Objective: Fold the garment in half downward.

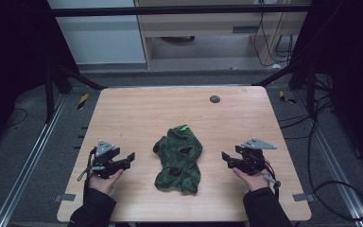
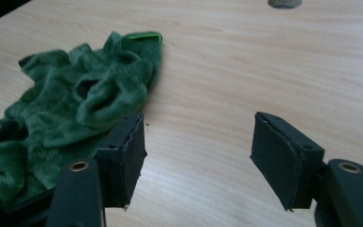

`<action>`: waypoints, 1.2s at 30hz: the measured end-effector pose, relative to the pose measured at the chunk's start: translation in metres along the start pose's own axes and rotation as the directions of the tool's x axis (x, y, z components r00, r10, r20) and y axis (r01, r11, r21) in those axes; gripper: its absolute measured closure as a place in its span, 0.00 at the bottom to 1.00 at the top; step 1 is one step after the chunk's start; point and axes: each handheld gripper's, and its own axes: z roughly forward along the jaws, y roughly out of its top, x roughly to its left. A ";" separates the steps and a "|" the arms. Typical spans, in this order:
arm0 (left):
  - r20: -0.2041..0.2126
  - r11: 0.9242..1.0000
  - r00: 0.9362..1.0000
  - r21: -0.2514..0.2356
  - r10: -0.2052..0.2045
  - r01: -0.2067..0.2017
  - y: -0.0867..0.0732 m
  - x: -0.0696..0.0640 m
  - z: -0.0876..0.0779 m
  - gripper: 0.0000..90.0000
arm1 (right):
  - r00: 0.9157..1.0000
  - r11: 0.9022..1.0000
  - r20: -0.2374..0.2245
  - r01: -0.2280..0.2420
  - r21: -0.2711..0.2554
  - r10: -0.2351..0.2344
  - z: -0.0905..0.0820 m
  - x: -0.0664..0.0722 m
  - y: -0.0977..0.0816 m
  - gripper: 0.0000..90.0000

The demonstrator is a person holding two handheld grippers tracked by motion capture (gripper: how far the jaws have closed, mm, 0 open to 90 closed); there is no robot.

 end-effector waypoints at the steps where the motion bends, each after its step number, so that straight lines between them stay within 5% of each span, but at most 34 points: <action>1: 0.000 1.000 1.000 0.000 0.000 0.000 0.000 0.000 0.000 0.35 | 1.000 1.000 0.000 0.000 0.000 0.000 0.000 0.000 0.000 0.40; 17: 0.021 0.999 0.999 -0.003 0.037 -0.037 0.025 0.000 0.007 0.37 | 1.000 1.000 -0.017 -0.005 -0.018 0.004 0.009 0.000 0.031 0.45; 36: 0.038 0.998 0.997 -0.005 0.062 -0.062 0.051 -0.011 0.031 0.40 | 0.998 1.000 -0.063 0.008 -0.005 -0.008 0.040 0.018 0.056 0.52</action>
